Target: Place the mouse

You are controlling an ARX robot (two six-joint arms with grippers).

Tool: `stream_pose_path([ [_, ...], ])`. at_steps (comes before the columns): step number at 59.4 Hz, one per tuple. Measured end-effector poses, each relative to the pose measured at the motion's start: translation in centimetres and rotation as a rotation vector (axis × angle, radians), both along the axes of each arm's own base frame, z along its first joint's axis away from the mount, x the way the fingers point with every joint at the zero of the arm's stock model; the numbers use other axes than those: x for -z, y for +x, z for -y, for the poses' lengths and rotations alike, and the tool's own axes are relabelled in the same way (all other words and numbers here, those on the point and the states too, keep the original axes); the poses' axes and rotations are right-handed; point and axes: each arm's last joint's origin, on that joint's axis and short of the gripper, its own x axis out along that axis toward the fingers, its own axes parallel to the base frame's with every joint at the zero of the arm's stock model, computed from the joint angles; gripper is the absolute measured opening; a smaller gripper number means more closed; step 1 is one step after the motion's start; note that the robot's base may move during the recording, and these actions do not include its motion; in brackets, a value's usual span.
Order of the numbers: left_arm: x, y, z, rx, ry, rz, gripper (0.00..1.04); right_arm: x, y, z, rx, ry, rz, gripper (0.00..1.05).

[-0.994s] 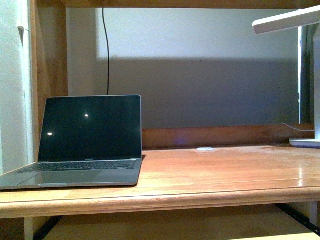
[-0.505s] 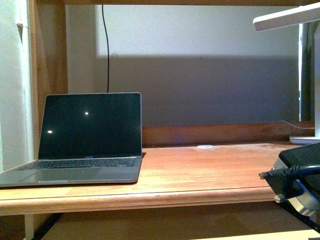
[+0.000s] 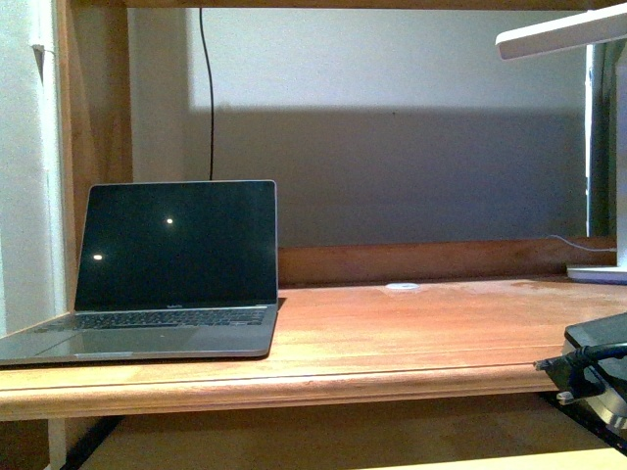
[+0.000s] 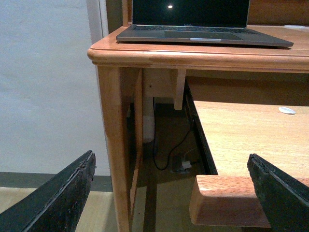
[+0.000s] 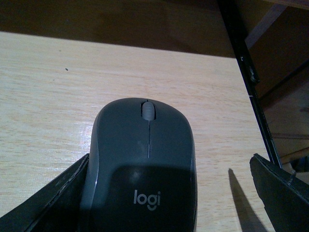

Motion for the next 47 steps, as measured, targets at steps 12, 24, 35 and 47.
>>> stream_pose_path([
  [12,0.0,0.0,0.0,0.0,0.0,0.0,0.97,-0.07,0.19,0.05,-0.005,0.02,-0.036,0.97],
  [24,0.0,0.0,0.0,0.0,0.0,0.0,0.97,-0.09,0.3,-0.09,-0.058,0.05,-0.061,0.97],
  [35,0.0,0.0,0.0,0.0,0.0,0.0,0.97,-0.21,0.37,-0.23,-0.08,0.061,-0.049,0.78],
  [47,0.0,0.0,0.0,0.0,0.0,0.0,0.97,-0.31,0.43,-0.29,-0.092,0.075,-0.041,0.56],
])
